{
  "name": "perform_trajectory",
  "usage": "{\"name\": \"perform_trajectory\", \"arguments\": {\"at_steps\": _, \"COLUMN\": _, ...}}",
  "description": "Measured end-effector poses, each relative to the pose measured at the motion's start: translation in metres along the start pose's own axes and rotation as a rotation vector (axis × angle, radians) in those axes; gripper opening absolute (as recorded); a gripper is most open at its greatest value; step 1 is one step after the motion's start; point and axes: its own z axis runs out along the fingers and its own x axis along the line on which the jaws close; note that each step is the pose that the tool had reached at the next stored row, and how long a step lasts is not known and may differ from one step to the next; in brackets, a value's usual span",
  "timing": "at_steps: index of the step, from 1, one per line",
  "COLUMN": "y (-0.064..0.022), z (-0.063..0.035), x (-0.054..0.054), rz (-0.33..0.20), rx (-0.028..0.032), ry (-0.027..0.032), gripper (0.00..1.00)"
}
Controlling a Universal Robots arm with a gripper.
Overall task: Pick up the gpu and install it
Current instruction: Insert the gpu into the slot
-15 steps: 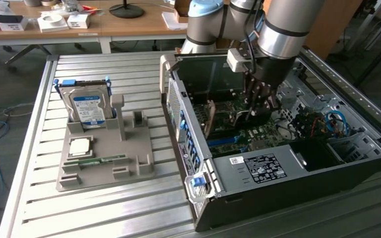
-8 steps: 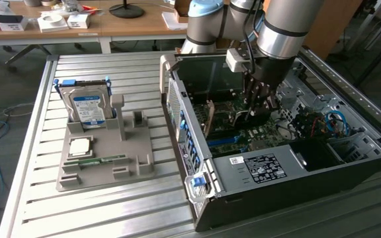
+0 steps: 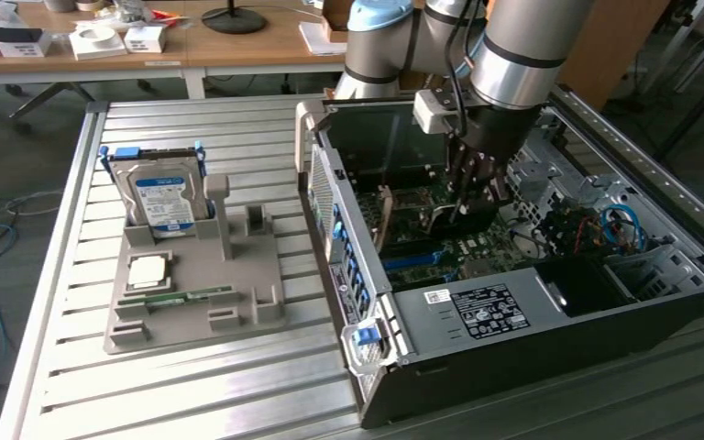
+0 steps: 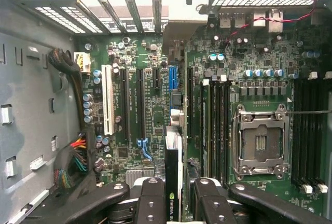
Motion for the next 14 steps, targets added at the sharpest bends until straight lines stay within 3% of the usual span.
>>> {"name": "perform_trajectory", "arguments": {"at_steps": 7, "y": 0.0058, "z": 0.0, "x": 0.0, "rz": 0.0, "rx": 0.0001, "ry": 0.0, "gripper": 0.26}}
{"name": "perform_trajectory", "arguments": {"at_steps": 14, "y": 0.0061, "z": 0.0006, "x": 0.0, "rz": 0.0, "rx": 0.0001, "ry": -0.0002, "gripper": 0.26}}
